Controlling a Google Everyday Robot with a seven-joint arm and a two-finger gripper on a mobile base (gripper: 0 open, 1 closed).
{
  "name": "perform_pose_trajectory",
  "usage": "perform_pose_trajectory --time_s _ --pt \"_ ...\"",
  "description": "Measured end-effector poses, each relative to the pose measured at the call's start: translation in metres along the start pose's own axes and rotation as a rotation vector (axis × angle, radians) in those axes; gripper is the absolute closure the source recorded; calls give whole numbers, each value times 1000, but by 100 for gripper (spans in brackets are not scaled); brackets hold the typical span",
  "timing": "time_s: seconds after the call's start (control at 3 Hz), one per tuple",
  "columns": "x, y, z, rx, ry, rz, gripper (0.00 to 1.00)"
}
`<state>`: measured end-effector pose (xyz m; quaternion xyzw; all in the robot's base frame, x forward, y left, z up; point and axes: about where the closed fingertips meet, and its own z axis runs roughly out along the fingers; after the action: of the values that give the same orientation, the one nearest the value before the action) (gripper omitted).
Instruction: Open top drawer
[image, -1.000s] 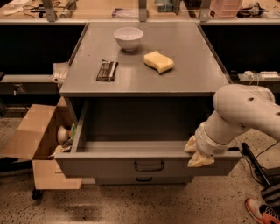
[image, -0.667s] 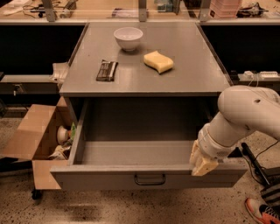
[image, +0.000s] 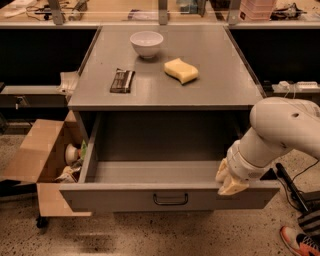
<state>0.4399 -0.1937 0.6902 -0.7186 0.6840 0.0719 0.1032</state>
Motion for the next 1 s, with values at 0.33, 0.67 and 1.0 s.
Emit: perform_pose_trajectory --time_s 0.33,0.67,1.0 --pt "0 0 0 0 0 0 46" --pt "0 0 0 0 0 0 21" --pt "0 0 0 0 0 0 0"
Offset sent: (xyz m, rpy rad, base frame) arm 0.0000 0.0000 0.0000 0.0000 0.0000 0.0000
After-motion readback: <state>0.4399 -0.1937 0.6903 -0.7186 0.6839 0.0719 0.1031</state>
